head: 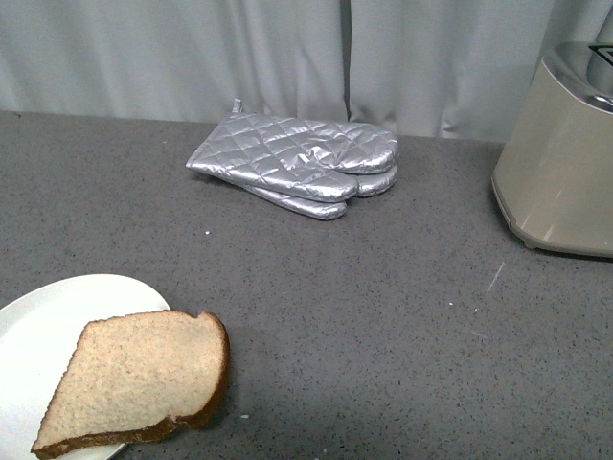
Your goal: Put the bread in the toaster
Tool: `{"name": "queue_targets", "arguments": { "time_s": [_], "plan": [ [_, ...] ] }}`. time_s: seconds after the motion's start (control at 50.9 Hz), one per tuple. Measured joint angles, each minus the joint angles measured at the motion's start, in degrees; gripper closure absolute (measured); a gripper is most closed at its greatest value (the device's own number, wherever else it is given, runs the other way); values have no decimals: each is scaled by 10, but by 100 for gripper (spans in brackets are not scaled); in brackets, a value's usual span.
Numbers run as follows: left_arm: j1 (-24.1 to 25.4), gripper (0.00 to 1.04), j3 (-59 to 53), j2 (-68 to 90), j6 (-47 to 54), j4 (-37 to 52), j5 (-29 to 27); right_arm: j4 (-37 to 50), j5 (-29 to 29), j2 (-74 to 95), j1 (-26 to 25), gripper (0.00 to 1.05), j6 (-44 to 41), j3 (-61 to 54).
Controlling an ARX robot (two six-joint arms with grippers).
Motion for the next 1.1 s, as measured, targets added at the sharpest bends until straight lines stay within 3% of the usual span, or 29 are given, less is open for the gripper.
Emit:
{"name": "queue_targets", "arguments": {
  "time_s": [1.101],
  "plan": [
    [0, 7, 0, 0, 0, 0, 0, 0, 0, 0, 0, 9, 0, 0]
  ]
}}
